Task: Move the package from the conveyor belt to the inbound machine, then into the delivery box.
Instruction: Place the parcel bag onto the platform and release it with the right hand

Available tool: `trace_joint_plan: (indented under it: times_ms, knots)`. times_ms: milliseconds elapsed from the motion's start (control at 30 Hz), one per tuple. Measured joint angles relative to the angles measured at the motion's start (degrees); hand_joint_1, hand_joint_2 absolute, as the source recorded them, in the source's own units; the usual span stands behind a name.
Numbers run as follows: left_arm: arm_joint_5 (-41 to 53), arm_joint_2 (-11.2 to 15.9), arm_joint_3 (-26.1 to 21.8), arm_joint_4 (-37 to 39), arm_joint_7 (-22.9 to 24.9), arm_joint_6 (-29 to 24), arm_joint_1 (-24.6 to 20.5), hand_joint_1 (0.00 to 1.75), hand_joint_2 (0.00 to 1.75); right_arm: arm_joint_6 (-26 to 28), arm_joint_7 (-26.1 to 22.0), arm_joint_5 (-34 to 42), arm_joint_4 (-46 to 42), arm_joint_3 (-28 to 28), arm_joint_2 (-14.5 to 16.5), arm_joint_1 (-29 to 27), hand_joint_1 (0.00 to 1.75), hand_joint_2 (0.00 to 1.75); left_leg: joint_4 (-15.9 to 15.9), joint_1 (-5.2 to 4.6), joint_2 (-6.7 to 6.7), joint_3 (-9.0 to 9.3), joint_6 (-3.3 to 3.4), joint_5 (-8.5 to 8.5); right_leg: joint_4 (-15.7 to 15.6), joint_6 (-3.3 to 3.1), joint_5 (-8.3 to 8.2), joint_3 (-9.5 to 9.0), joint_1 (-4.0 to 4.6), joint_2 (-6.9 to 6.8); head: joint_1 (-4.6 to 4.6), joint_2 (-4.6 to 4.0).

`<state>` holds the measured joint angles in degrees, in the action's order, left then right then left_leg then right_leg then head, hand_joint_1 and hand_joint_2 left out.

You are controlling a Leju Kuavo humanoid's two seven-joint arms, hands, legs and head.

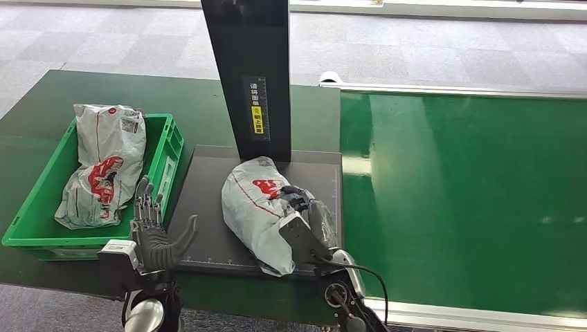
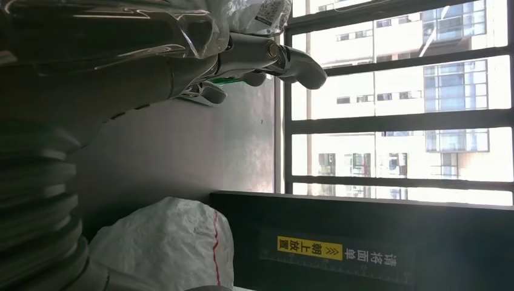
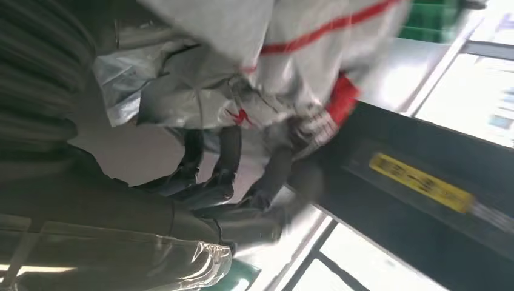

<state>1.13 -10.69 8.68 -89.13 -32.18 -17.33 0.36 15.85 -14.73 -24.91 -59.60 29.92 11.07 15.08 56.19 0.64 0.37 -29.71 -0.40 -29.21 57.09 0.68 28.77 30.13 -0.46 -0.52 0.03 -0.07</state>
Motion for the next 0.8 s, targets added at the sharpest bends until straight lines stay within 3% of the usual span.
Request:
trace_joint_plan:
  times_ms: [167, 333, 533, 667, 800]
  knots:
    - [0.28, 0.0, -0.03, 0.14, -0.54, 0.92, 0.41, 0.0, 1.75, -2.72, -8.63, 8.18, -18.98, -3.24, -4.31, -5.32, 0.0, 1.75, 0.01, -0.03, -0.01, -0.04, 0.01, -0.01, -0.02, 0.0, 0.0, 0.02, -0.03, -0.01, 0.0, 0.0]
    - [0.86, 0.0, -0.25, 0.12, -0.74, 1.58, 0.95, 0.0, 1.75, -3.4, -12.08, 11.01, -32.06, -8.33, -7.34, -9.56, 0.0, 1.75, 0.01, -0.04, 0.0, -0.04, 0.01, -0.02, -0.04, 0.01, 0.0, 0.02, -0.04, -0.01, -0.01, 0.0]
    - [2.05, 0.02, -0.98, -0.57, -0.85, 2.28, 2.33, 0.0, 1.75, -0.8, -16.78, 18.18, -40.91, -16.38, -9.65, -14.94, 0.0, 1.75, 0.0, -0.03, -0.04, -0.04, 0.01, -0.02, -0.04, 0.01, 0.0, 0.01, -0.03, -0.06, -0.01, 0.0]
    - [2.23, 0.02, -1.09, -0.69, -0.91, 2.38, 2.51, 0.0, 1.75, -0.63, -17.25, 19.1, -41.81, -17.81, -9.88, -15.89, 0.0, 1.75, 0.0, -0.03, -0.04, -0.04, 0.01, -0.02, -0.04, 0.01, 0.0, 0.01, -0.03, -0.06, -0.01, 0.0]
    - [5.74, 0.42, -0.86, -1.27, -0.91, 3.39, 3.54, 0.0, 1.75, 1.58, -18.41, 22.79, -45.23, -26.56, -9.83, -20.1, 0.0, 1.75, 0.0, -0.03, -0.02, -0.03, 0.01, -0.02, -0.04, 0.01, 0.0, 0.0, -0.04, -0.05, 0.0, 0.0]
